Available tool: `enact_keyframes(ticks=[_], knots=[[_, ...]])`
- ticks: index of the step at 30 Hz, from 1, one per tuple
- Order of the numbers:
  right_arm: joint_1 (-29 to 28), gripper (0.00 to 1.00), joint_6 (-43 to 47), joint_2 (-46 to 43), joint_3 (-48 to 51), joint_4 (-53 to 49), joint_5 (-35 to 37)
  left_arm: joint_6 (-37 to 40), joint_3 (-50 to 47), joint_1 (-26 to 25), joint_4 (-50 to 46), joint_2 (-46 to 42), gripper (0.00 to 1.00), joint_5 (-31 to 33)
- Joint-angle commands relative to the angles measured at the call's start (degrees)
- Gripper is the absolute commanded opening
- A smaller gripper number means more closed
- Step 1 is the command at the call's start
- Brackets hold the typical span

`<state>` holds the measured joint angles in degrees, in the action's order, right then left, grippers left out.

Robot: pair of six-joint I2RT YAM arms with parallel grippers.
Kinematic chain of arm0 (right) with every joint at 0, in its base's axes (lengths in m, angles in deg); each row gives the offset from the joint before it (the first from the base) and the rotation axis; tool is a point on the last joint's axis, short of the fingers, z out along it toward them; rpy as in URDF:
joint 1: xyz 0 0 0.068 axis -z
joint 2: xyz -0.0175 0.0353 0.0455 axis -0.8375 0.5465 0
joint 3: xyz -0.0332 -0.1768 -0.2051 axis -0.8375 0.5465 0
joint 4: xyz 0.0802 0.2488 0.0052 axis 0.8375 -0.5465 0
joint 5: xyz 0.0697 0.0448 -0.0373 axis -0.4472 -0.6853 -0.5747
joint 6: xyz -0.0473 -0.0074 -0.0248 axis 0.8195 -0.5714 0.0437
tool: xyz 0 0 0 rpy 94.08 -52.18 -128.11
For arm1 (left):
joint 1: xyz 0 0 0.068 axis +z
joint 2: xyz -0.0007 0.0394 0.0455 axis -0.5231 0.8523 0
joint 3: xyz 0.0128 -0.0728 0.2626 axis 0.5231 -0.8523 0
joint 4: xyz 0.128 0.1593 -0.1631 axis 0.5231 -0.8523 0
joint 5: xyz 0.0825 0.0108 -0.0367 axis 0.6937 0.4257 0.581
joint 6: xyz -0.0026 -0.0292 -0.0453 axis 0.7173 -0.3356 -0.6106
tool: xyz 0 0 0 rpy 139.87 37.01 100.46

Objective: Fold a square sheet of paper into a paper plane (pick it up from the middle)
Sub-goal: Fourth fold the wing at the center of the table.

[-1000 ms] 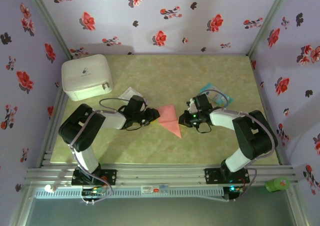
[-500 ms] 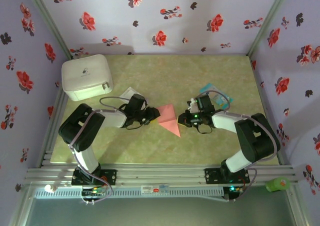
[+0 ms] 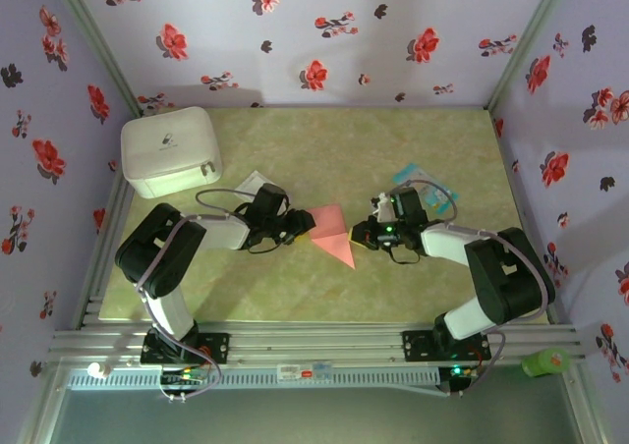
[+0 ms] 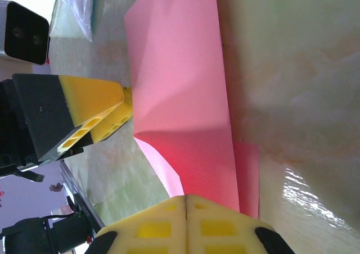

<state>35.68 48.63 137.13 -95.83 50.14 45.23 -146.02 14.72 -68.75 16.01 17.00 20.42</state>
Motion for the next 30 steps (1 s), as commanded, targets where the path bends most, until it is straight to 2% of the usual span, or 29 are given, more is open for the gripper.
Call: enact_keyframes(ticks=[1,12,15,23,30], knots=[[0.8,0.07,-1.5,-0.5,1.2,3.0,-2.0,0.7,1.8,0.1,-0.7,-0.2,0.40,0.6],[1.9,0.07,-2.2,-0.7,2.5,5.0,-3.1,0.6,3.5,0.1,-0.4,1.6,0.39,-0.3],[2.1,0.07,-2.2,-0.5,2.7,5.4,-3.2,0.8,3.8,0.1,0.4,2.2,0.34,-1.0],[2.5,0.07,-2.4,0.2,3.4,6.4,-3.4,1.0,4.3,0.2,0.7,3.2,0.32,-1.3],[2.7,0.10,-2.4,1.0,3.4,6.4,-3.2,0.5,4.3,0.4,3.1,4.5,0.19,-2.0]])
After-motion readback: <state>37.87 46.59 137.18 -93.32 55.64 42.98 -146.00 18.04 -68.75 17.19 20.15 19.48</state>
